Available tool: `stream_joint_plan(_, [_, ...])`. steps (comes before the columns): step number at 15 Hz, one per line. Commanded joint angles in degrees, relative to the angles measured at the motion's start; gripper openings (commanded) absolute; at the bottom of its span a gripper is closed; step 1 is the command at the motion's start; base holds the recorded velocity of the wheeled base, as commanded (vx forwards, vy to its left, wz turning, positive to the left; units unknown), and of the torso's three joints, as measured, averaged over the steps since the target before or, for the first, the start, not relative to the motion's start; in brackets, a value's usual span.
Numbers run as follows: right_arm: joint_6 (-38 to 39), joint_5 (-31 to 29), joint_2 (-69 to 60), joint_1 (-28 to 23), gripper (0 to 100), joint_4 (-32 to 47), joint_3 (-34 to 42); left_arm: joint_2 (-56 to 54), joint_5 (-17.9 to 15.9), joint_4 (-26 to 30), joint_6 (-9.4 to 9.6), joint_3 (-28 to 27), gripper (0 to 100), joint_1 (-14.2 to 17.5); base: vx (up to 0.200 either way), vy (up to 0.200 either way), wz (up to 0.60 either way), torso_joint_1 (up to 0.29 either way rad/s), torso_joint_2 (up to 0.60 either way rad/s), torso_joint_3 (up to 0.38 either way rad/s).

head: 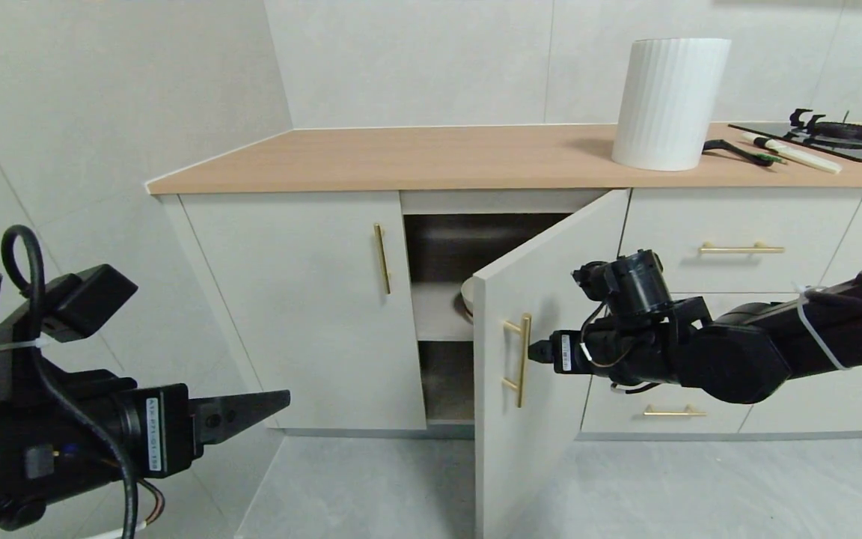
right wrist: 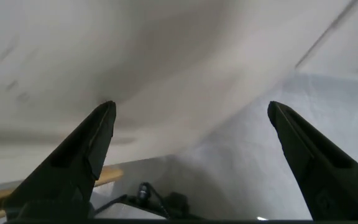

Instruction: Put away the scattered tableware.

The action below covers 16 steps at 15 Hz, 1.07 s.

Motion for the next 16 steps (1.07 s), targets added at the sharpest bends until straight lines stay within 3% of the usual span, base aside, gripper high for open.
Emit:
stream_joint_plan(1, [0.25, -0.04, -0.10, 0.37, 100, -0.30, 0.10, 0.23, 0.02, -0.01, 0.01, -0.02, 100, -0.01, 0.200, 0.000, 0.00, 0.002, 0.01, 0.002])
stream_joint_plan(4, [3.15, 0.05, -0.01, 2.04, 100, -2.05, -0.08, 0.14, 0.02, -0.01, 0.01, -0.11, 100, -0.01, 0.200, 0.000, 0.00, 0.007, 0.00, 0.002])
stream_joint_plan(12, [10.71, -0.83, 5.79, 4.06, 100, -15.24, -1.49, 0.05, 0.11, -0.10, -0.08, -0.28, 100, -0.01, 0.000, 0.000, 0.00, 0.000, 0.00, 0.000])
stream_joint_plan(16, [18.10, -5.05, 10.98, 3.98, 100, -16.38, -9.04, 0.14, 0.11, -0.10, 0.01, -0.19, 100, -0.01, 0.000, 0.000, 0.00, 0.000, 0.00, 0.000])
